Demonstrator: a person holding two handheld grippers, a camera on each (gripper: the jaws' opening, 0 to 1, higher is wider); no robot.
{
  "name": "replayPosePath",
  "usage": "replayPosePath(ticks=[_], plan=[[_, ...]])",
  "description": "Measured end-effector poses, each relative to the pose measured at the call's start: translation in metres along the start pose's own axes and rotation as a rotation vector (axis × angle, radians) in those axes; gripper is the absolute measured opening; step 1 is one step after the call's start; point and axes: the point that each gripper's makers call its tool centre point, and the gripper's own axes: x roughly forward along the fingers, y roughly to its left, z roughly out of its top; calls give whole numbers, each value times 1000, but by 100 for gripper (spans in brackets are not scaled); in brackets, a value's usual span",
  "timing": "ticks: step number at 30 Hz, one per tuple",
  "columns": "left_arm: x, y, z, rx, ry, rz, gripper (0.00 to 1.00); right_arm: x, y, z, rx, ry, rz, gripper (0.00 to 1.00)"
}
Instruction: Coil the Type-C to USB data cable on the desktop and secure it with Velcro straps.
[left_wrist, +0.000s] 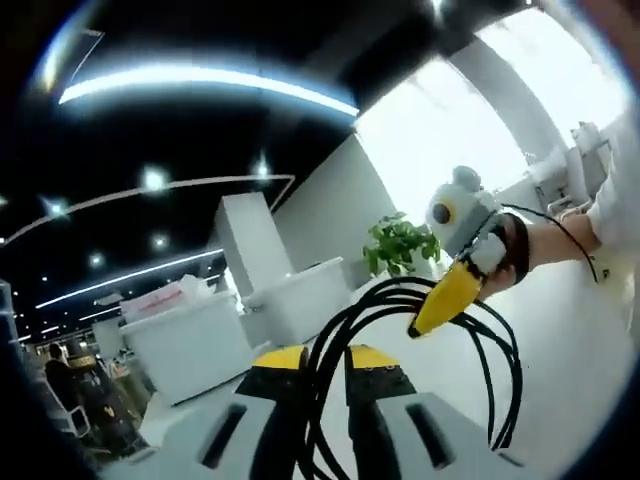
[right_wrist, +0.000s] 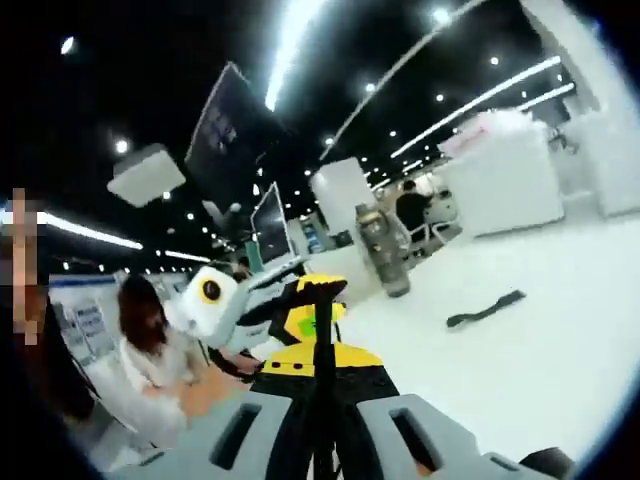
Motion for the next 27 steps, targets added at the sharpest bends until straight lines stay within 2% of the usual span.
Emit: replayPosePath(ticks=[1,4,6,7,9,11,14,16,17,19,20,22,23,25,26,27], plan=[[0,-1,0,-5,-7,-7,17,-1,-2,-1,55,-10,6,2],[2,-5,2,-33,-35,-35,16,-2,1,-2,133,-15,48,2],[4,-7,-5,-54,-16,-53,14,-2,-5,-1,133,-16,37,2],[5,-10,-12,-24,19,-68,12,-2,-7,-2,132,-13,26,2],[8,-13,-23,49,66,-72,8,-2,-21,-5,63,9,-41,2],[9,-15,-32,56,90,-67,7,-1,-31,-8,-15,25,-91,3],[9,-10,-43,57,112,-69,5,3,-39,-11,-39,1,-135,4],[7,-5,-51,56,129,-60,4,4,-47,-5,-72,-45,-178,8],[5,0,-54,58,139,-47,4,4,-46,2,-106,-88,-167,12],[-4,16,-62,86,171,4,4,-1,-47,15,-105,-129,-151,27],[-10,26,-66,113,189,37,4,-4,-51,23,-117,-157,-167,29],[-20,41,-69,102,191,80,4,-10,-69,38,-261,-192,-247,25],[-24,47,-71,85,191,95,4,-9,-76,40,-368,-177,-277,25],[-30,59,-75,65,190,136,4,-2,-99,36,-550,-110,-354,25],[-33,64,-78,66,194,160,4,7,-113,28,-661,-57,-392,25],[-35,69,-81,62,201,183,4,17,-121,19,-726,-27,-403,25]])
